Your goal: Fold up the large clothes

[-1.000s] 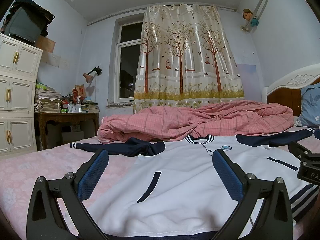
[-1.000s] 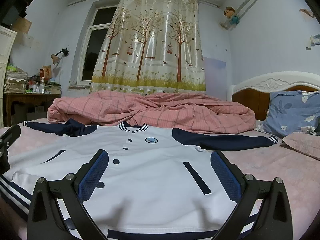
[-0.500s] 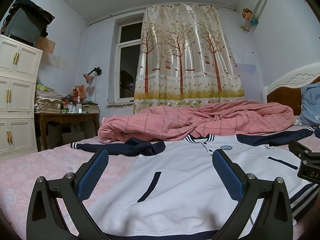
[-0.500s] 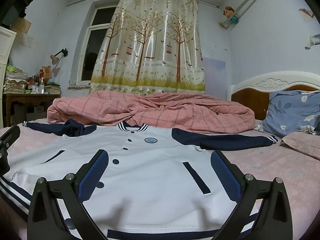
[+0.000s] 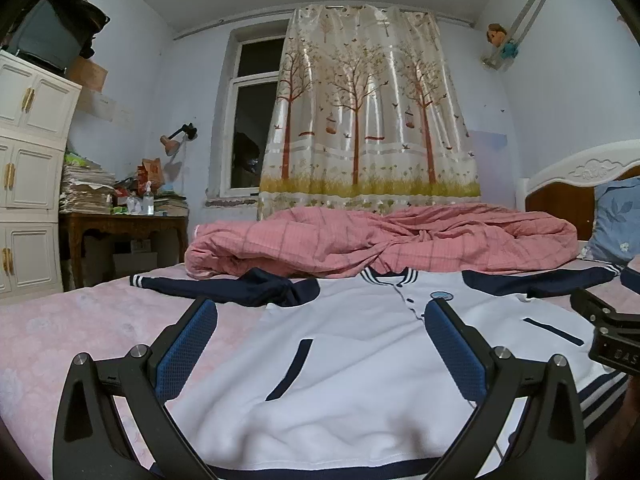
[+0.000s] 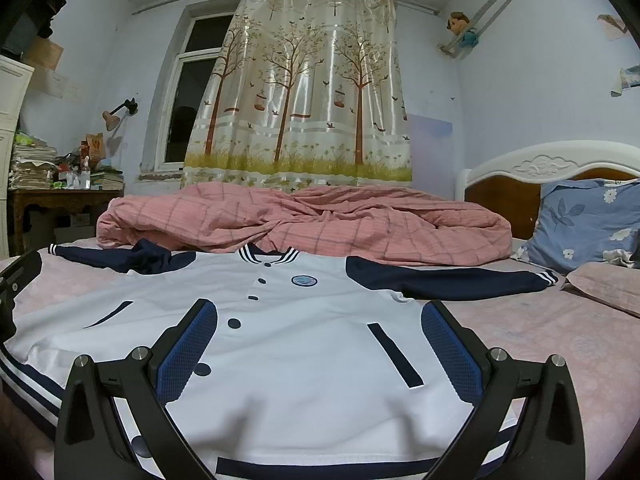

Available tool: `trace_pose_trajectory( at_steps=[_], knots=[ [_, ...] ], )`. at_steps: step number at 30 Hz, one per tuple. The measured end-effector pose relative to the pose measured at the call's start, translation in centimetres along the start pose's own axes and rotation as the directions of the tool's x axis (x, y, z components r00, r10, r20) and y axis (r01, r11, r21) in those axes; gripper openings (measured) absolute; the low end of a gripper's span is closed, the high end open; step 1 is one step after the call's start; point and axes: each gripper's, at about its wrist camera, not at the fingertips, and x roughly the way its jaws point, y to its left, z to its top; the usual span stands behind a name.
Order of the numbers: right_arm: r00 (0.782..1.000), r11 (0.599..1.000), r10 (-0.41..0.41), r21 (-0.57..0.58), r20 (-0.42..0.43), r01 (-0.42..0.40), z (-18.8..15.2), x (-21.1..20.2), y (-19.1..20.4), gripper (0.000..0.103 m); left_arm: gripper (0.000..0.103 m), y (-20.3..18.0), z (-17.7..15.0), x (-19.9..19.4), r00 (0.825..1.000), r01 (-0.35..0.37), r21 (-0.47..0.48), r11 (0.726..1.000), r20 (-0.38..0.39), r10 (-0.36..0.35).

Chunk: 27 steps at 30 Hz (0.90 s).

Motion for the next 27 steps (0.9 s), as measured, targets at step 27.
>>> trace_pose_trajectory(
  at_steps=[27],
  knots=[
    [0.951, 0.994, -0.008, 0.099, -0.309, 0.041, -5.6, -4.3, -11.3, 0.090, 0.103, 4.6, -1.9, -5.5, 0.994, -0.048, 0.163, 0.985, -0.088, 0.063]
  ],
)
